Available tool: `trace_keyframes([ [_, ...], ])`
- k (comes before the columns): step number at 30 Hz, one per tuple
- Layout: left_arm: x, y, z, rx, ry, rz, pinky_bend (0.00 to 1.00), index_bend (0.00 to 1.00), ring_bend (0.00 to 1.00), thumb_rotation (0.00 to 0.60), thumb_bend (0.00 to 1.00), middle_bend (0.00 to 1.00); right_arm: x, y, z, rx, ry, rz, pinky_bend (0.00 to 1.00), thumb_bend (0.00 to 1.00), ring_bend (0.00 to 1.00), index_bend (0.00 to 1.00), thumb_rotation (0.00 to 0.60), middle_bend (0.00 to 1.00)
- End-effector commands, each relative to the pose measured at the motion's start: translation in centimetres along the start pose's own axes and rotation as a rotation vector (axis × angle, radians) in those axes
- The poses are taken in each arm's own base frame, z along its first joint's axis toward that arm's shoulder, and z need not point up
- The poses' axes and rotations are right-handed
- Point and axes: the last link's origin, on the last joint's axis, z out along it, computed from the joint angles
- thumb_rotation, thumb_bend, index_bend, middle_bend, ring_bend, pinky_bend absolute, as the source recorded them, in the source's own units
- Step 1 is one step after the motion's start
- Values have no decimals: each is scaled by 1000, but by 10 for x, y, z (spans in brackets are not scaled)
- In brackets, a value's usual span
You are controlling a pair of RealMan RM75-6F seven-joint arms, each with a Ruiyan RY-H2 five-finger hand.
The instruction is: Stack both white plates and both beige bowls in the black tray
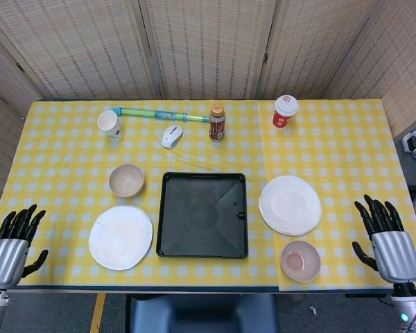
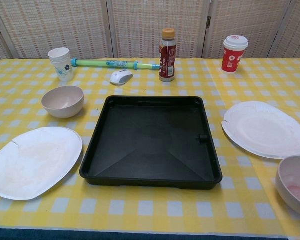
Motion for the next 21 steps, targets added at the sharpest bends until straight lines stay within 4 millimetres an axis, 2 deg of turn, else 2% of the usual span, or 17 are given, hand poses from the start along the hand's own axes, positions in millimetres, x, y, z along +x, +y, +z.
trace_keyframes([
  [1, -1, 0, 1, -3, -5, 2, 0, 0, 0, 600, 359, 0, 1, 2, 2, -14, -2, -11, 0, 349, 0, 0, 600, 0],
  [8, 0, 7, 3, -29, -7, -14, 0, 0, 0, 600, 360, 0, 4, 1, -9, 31, -23, 41, 0, 349, 0, 7, 600, 0],
  [10, 1, 11, 4, -45, 3, -19, 0, 0, 0, 600, 359, 0, 3, 4, -11, 38, -45, 50, 0, 349, 0, 45, 600, 0],
  [14, 1, 13, 4, -64, -2, -27, 0, 0, 0, 600, 359, 0, 3, 11, -13, 41, -56, 26, 0, 348, 0, 181, 600, 0],
  [18, 1, 10, 2, -54, -13, -30, 0, 0, 0, 600, 359, 0, -2, 23, -7, 30, -71, -6, 0, 349, 0, 284, 600, 0],
  [21, 2, 7, -2, -32, -16, -36, 0, 0, 0, 600, 359, 0, -10, 30, 1, 17, -71, -8, 0, 349, 0, 309, 600, 0],
])
